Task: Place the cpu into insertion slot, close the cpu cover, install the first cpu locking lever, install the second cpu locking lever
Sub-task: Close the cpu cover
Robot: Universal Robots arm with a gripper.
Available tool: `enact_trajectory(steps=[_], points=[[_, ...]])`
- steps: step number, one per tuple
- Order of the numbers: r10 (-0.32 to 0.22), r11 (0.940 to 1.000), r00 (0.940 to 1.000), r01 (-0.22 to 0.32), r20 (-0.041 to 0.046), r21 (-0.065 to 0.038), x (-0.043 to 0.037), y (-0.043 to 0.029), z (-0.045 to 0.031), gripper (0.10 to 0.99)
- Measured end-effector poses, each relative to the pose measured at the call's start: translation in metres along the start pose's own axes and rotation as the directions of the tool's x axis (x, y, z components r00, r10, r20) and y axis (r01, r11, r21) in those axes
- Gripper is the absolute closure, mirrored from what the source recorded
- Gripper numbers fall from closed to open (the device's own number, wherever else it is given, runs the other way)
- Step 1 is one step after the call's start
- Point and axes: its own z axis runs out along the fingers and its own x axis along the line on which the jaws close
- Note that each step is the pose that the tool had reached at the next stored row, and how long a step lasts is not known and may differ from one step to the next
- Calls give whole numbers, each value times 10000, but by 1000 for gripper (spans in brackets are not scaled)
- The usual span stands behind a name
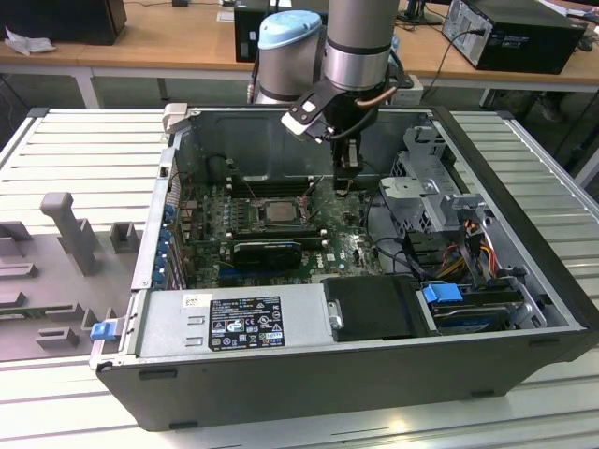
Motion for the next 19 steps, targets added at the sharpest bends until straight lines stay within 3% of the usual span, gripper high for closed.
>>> enact_trajectory(steps=[4,19], points=[[-20,10000,10000,20,1,81,0,-37,31,980],[-20,10000,10000,20,0,81,-2,-141,26,980]])
